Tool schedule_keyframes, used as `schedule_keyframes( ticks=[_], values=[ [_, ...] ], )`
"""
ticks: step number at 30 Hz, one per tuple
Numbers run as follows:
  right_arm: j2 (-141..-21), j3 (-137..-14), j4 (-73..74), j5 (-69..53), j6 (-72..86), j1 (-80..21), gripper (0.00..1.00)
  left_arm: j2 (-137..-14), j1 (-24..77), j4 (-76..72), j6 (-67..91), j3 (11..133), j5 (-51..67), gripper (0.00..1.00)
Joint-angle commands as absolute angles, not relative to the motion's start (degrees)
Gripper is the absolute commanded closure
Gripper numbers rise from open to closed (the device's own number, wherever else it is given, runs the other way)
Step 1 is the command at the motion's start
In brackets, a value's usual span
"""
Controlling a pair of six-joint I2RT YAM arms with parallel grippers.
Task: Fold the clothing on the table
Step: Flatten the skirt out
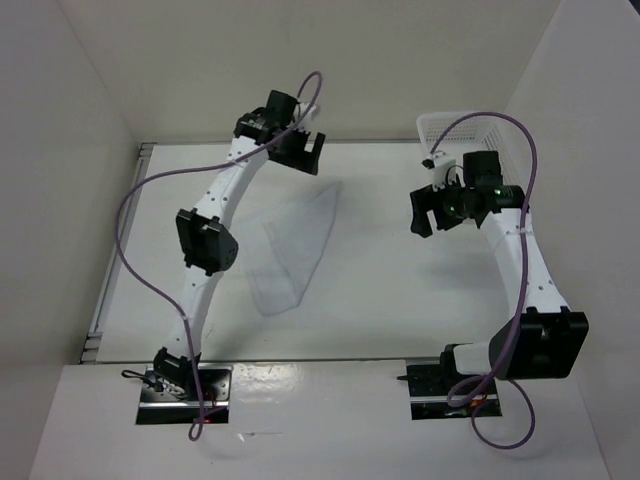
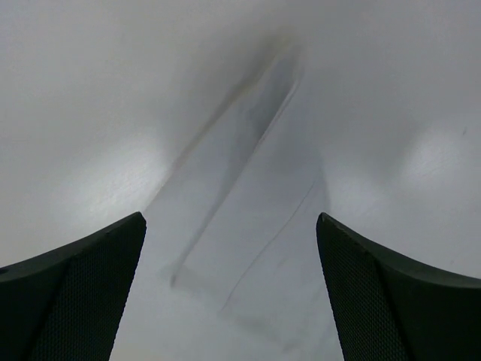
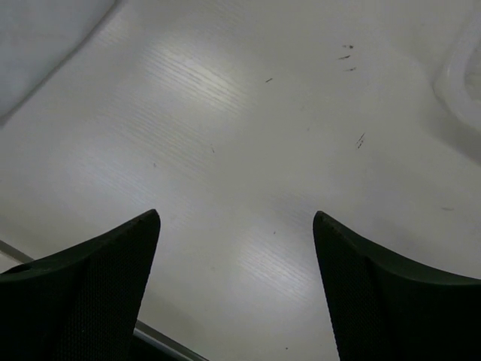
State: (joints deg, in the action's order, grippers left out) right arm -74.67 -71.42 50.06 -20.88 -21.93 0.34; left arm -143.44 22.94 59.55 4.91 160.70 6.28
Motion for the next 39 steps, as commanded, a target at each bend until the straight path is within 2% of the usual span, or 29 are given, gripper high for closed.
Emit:
schedule_keyframes(
  ticks=[1, 3, 4, 6, 9, 13, 17, 23, 28, 36, 39],
  values=[
    [-78.2, -78.4, 51.9, -23.0, -21.5, -1.5, 0.14, -129.3, 13.6, 60.0, 4.9, 145.4, 10.0, 0.00],
    [-81.2, -80.8, 51.9, -21.5, -21.0, -5.6, 0.14, -117.0, 10.6, 52.1, 4.2, 133.2, 11.5, 0.00],
    [-82.3, -81.4, 51.9, -20.8, -20.5, -7.4, 0.14, -112.6, 8.4, 49.2, 4.2, 120.6, 11.5, 0.00],
    [-86.1, -83.3, 51.3, -16.9, -20.0, -13.9, 0.14, -101.8, 6.9, 44.1, 3.5, 109.6, 9.2, 0.00],
    [-91.2, -87.7, 50.7, -9.7, -18.4, -24.7, 0.15, -92.9, 6.9, 41.9, 2.6, 93.2, 3.3, 0.00],
    [-103.6, -95.3, 49.5, -1.0, -15.4, -38.4, 0.15, -84.1, 6.9, 38.7, 1.2, 77.8, -1.0, 0.00],
    [-113.2, -105.8, 48.9, 0.3, -12.0, -44.8, 0.15, -79.0, 7.0, 39.2, 1.2, 71.8, -6.1, 0.00],
    [-123.0, -114.4, 44.3, 5.3, -6.9, -50.0, 0.16, -70.1, 2.3, 37.4, 1.8, 62.8, -5.8, 0.00],
    [-131.0, -123.5, 45.0, 6.9, -3.3, -50.5, 0.21, -67.2, -1.0, 36.8, 1.8, 60.8, -3.4, 0.00],
    [-142.2, -135.6, 46.3, 6.7, -1.7, -50.5, 0.24, -63.3, -4.7, 36.3, 1.8, 59.8, -2.9, 0.00],
    [-144.7, -138.1, 46.3, 7.9, -1.7, -50.5, 0.29, -63.9, -6.1, 36.3, 2.3, 59.8, -2.4, 0.00]
  ],
)
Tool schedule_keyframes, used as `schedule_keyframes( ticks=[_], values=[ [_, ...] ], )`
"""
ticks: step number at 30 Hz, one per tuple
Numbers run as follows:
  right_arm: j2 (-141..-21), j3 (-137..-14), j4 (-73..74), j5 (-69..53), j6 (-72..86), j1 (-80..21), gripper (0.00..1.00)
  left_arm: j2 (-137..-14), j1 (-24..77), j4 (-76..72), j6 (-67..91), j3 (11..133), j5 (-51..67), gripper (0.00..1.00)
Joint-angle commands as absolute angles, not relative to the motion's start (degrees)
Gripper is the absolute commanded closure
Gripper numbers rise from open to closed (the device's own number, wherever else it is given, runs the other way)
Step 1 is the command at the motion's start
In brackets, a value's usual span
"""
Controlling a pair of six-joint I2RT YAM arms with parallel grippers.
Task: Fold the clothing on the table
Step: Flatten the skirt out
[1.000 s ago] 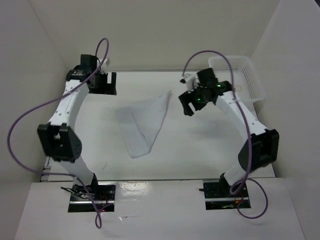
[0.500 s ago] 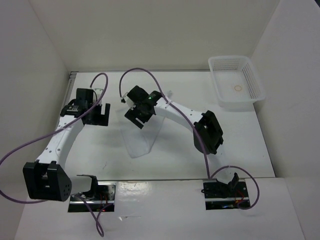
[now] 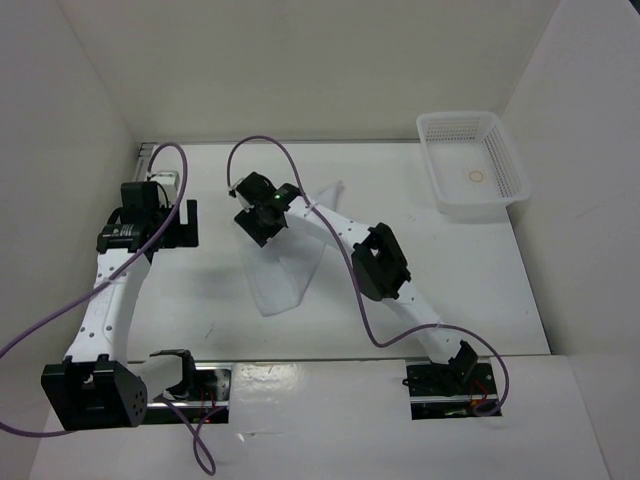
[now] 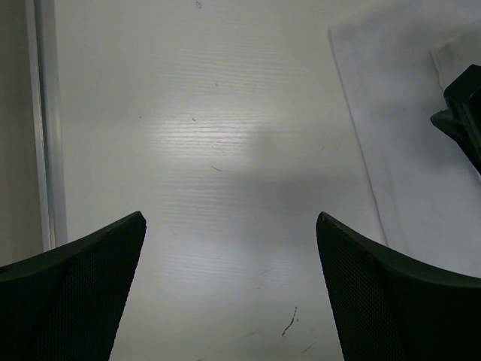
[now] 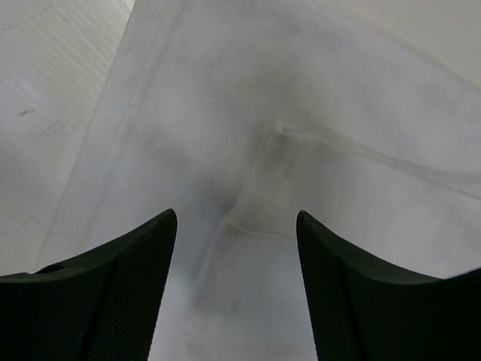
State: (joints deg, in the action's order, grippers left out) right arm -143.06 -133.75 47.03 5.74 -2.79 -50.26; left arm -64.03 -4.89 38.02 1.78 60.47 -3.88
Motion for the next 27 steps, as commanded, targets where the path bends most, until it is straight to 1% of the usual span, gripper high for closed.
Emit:
schedule_keyframes(
  ticks=[1, 2, 3, 4, 6, 8, 25, 27],
  values=[
    [-145.5, -139.8, 47.0, 7.9, -1.7, -49.9, 0.31, -63.9, -6.1, 36.3, 2.3, 59.8, -2.4, 0.00],
    [-146.2, -140.8, 47.0, 7.9, -1.7, -49.9, 0.38, -63.9, -6.1, 36.3, 2.3, 59.8, -2.4, 0.00],
    [-147.7, -142.4, 47.7, 7.9, -1.7, -49.4, 0.41, -63.9, -6.6, 36.3, 2.3, 59.8, -2.4, 0.00],
    [-147.7, -142.4, 47.7, 7.9, -2.2, -49.4, 0.49, -63.9, -6.6, 36.3, 2.3, 59.8, -2.4, 0.00],
    [-148.4, -143.0, 47.7, 8.4, -2.2, -49.4, 0.54, -63.9, -7.2, 36.3, 2.3, 59.8, -1.9, 0.00],
    [-148.4, -143.6, 47.7, 9.0, -2.7, -49.4, 0.57, -63.9, -7.2, 36.3, 2.3, 59.8, -1.8, 0.00],
    [-152.6, -146.8, 48.8, 9.7, -3.3, -47.8, 0.57, -64.4, -7.2, 36.3, 2.3, 59.8, -1.3, 0.00],
    [-152.6, -146.8, 49.3, 8.3, -3.3, -47.8, 0.57, -64.9, -7.2, 36.3, 1.8, 59.8, -1.3, 0.00]
  ],
)
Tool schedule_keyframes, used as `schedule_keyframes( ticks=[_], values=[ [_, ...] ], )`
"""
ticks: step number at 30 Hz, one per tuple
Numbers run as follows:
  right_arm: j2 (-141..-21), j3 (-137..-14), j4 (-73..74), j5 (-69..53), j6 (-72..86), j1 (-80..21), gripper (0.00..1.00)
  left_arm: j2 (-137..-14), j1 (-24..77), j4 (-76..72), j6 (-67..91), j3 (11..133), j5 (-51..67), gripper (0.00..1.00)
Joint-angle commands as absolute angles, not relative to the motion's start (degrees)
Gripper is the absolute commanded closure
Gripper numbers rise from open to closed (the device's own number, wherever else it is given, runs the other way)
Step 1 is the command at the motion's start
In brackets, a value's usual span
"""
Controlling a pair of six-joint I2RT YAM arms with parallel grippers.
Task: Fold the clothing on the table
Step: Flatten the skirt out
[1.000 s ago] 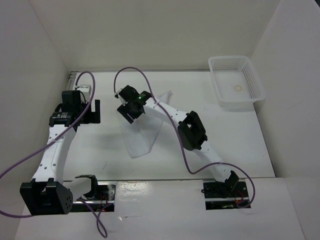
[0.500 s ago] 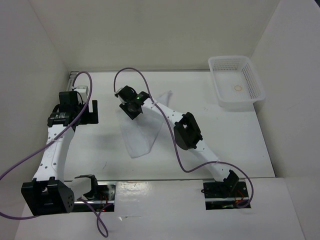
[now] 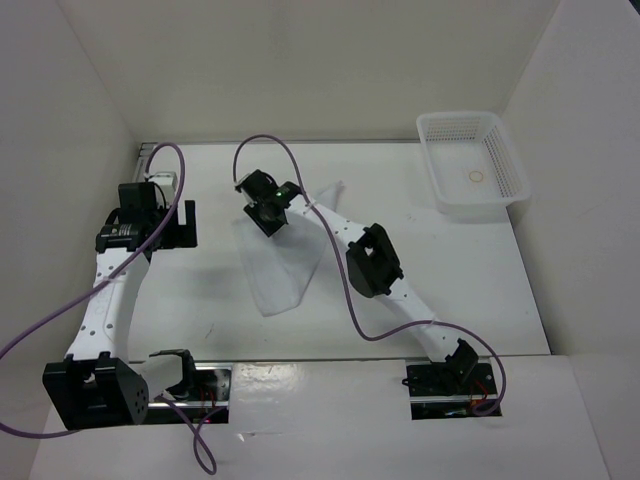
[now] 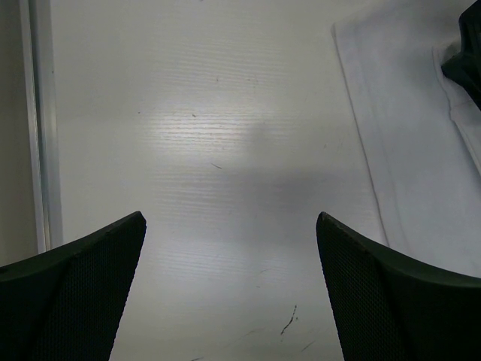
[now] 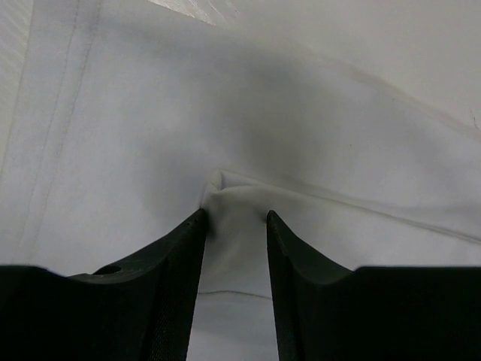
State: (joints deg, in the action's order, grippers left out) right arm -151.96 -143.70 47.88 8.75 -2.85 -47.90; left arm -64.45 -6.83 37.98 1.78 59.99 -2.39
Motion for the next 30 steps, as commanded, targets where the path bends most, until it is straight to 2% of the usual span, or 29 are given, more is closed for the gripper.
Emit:
schedule_keyframes(
  ticks=[1, 6, 16, 19, 20, 22, 26, 27, 30],
  values=[
    [-152.6, -147.3, 49.3, 8.3, -3.3, -47.8, 0.57, -65.0, -7.2, 36.3, 1.8, 59.2, -0.8, 0.00],
    [-152.6, -147.8, 49.8, 7.7, -3.3, -48.4, 0.54, -65.0, -7.2, 36.3, 1.8, 59.2, -0.8, 0.00],
    [-153.9, -148.9, 50.4, 7.2, -3.3, -49.0, 0.54, -65.0, -7.2, 36.3, 1.8, 59.2, -0.8, 0.00],
    [-154.4, -149.5, 50.4, 7.2, -3.8, -49.0, 0.61, -65.5, -7.2, 36.3, 1.8, 59.2, -0.3, 0.00],
    [-154.4, -149.5, 50.4, 7.2, -3.8, -49.0, 0.70, -65.5, -7.2, 36.3, 1.8, 59.2, -0.3, 0.00],
    [-155.0, -149.5, 50.4, 7.2, -3.8, -49.0, 0.80, -65.5, -7.2, 36.3, 1.8, 59.2, -0.3, 0.00],
    [-155.0, -149.5, 50.9, 7.7, -3.8, -49.0, 0.93, -65.5, -7.2, 36.3, 1.8, 59.2, -0.3, 0.00],
    [-155.0, -149.5, 50.9, 7.7, -3.8, -49.0, 1.00, -65.5, -7.2, 36.3, 1.8, 59.2, -0.3, 0.00],
    [-154.5, -150.0, 50.9, 8.3, -3.8, -49.0, 1.00, -65.5, -7.2, 36.3, 1.8, 59.2, -0.3, 0.00]
  ],
)
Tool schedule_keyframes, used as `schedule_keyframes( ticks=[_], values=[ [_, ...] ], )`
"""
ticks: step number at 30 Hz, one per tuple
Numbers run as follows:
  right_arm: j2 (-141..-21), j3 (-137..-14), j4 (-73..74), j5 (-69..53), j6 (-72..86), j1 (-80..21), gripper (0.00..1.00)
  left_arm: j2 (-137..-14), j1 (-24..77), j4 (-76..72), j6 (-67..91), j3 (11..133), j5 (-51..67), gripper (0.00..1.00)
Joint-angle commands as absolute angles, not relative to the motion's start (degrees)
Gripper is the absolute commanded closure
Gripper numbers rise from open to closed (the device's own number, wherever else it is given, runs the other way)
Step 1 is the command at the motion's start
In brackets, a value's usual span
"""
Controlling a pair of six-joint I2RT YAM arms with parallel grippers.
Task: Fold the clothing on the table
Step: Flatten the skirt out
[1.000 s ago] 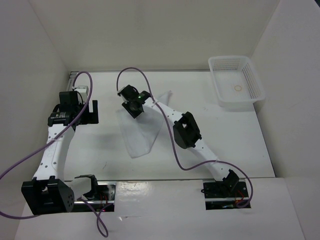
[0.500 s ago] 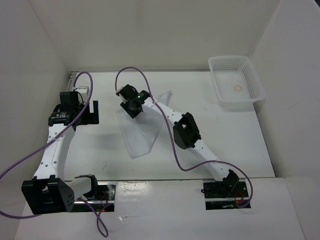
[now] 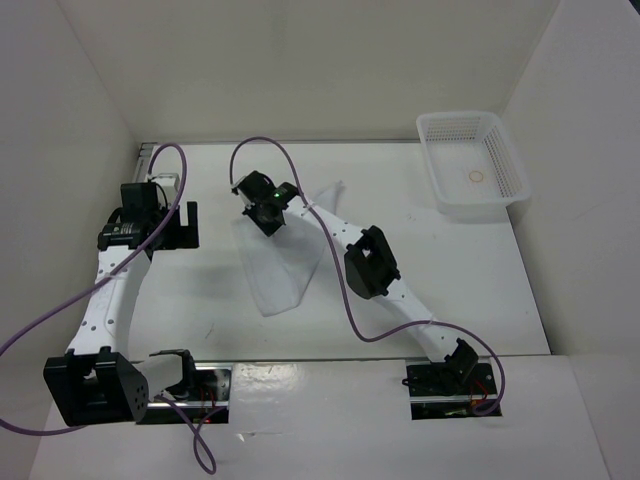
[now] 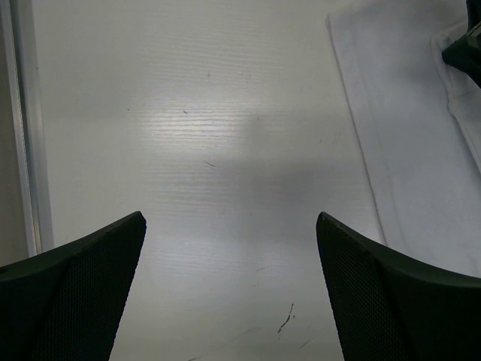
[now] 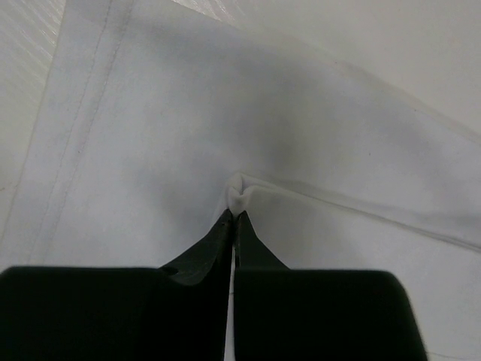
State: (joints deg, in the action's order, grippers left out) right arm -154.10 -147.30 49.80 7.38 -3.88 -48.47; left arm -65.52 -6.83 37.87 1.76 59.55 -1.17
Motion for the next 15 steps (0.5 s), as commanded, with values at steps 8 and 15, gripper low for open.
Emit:
schedule_keyframes(
  ticks=[8, 15],
  values=[
    [-139.6, -146.7, 50.9, 8.3, -4.8, -48.4, 1.00, -65.5, -7.2, 36.3, 1.2, 59.2, 0.3, 0.00],
    [-124.6, -131.9, 47.5, 9.3, -7.3, -45.4, 1.00, -65.5, -7.2, 36.3, 1.2, 59.2, 1.4, 0.00]
  ],
)
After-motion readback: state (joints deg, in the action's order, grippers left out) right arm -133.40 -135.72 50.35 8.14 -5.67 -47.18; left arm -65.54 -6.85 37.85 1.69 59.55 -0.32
